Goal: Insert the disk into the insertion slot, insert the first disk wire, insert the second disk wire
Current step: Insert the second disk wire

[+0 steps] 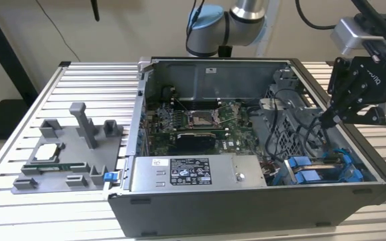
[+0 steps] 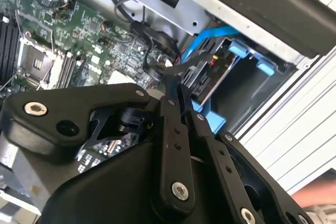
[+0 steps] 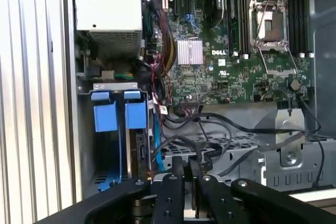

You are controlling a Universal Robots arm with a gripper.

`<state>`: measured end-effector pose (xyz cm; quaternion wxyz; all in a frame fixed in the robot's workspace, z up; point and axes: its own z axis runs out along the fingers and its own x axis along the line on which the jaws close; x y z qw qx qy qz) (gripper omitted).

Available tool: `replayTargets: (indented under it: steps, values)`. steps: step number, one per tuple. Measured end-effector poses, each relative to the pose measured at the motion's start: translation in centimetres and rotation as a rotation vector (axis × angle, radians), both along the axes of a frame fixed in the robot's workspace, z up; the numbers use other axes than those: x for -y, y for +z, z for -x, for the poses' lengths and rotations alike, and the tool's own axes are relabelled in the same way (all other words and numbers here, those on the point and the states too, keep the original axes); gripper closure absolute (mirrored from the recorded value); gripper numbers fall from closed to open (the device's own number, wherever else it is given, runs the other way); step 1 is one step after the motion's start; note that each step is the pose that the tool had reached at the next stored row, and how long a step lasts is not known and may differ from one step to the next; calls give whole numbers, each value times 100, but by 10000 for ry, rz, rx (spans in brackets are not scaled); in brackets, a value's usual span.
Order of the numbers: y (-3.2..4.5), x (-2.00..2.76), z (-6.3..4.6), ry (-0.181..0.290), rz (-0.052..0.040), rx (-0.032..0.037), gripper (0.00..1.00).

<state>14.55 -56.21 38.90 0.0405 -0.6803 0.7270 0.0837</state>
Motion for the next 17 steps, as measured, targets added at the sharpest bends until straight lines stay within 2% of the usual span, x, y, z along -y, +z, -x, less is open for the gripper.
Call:
replayTargets:
  steps: [2,7,13,17]
  values:
    - [0,5,77,-1,-3,-2,100]
    - [-9,74,221,-1,-2,-2,100]
    - [-38,199,259,1,-3,-2,100]
    - [-82,261,260,-1,-4,-2,100]
